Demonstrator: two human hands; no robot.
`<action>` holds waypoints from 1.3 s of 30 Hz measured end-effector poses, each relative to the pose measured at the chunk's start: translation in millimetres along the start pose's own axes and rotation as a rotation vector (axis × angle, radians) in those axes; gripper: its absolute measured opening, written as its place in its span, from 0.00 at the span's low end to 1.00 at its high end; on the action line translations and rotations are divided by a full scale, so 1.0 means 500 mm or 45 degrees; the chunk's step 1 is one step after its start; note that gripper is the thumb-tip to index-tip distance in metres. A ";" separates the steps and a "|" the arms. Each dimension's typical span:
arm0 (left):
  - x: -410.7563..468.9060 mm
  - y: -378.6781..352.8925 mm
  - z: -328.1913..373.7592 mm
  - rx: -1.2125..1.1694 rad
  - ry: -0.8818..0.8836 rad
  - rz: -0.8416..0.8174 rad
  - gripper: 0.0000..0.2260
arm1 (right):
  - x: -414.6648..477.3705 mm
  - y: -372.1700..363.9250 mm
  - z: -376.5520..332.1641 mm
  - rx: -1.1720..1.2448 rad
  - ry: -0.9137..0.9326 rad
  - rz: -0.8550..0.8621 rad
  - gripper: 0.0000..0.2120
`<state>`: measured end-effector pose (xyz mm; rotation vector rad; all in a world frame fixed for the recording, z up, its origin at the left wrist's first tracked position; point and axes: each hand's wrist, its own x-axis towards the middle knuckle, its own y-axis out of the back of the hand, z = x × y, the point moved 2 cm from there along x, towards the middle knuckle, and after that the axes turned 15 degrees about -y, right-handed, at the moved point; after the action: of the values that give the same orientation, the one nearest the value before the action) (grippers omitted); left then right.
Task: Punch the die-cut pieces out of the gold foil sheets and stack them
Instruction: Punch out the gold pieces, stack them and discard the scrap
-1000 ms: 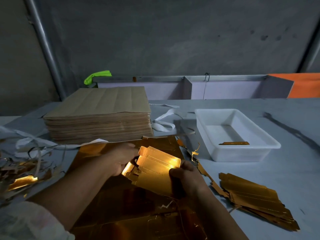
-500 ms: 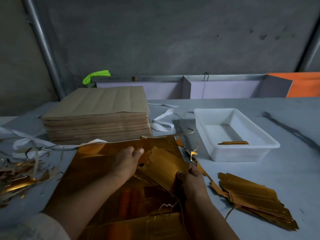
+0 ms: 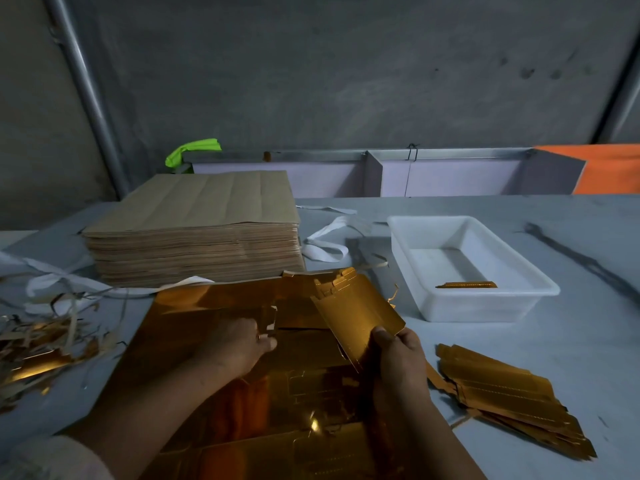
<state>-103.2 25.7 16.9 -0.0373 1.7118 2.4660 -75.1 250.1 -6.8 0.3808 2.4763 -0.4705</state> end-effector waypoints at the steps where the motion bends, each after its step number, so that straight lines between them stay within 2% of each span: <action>1: -0.001 -0.001 -0.002 0.057 0.017 -0.029 0.09 | -0.003 0.000 -0.002 -0.001 0.003 -0.007 0.07; 5: 0.001 0.000 -0.002 0.154 0.022 -0.040 0.13 | -0.010 -0.007 -0.001 0.031 -0.011 -0.060 0.06; 9: 0.015 0.012 0.003 0.000 0.099 -0.105 0.22 | -0.002 -0.004 0.004 -0.021 -0.031 0.046 0.07; 11: 0.024 0.014 0.001 -0.179 0.169 -0.117 0.22 | 0.001 0.001 0.004 -0.099 -0.008 0.122 0.09; 14: 0.035 0.018 -0.006 -0.387 0.254 0.014 0.19 | 0.006 0.005 0.000 -0.166 0.005 0.141 0.10; 18: 0.055 0.015 -0.010 -0.519 0.293 0.118 0.16 | 0.009 0.006 -0.004 -0.280 0.060 0.138 0.11; 20: 0.068 0.013 -0.006 -0.491 0.270 0.117 0.13 | 0.012 0.004 -0.007 -0.319 0.099 0.156 0.10; 23: 0.091 0.016 0.002 -0.457 0.235 0.099 0.20 | 0.019 -0.004 -0.010 -0.484 0.175 0.195 0.08; 28: 0.139 0.015 0.009 -0.424 0.218 0.108 0.19 | 0.031 -0.022 -0.018 -0.872 0.249 0.119 0.14; 31: 0.166 0.013 0.015 -0.409 0.253 0.117 0.21 | 0.048 -0.026 -0.018 -1.026 0.254 0.082 0.13; 37: 0.196 0.004 0.037 -0.140 0.239 0.121 0.21 | 0.064 -0.033 -0.015 -1.243 0.310 0.105 0.12; 39: 0.200 -0.004 0.044 -0.079 0.229 0.102 0.24 | 0.063 -0.035 -0.014 -1.277 0.317 0.114 0.13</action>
<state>-200.6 57.1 13.0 -0.2073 1.7351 2.6463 -109.8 242.5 -16.0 0.1243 2.5460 0.8894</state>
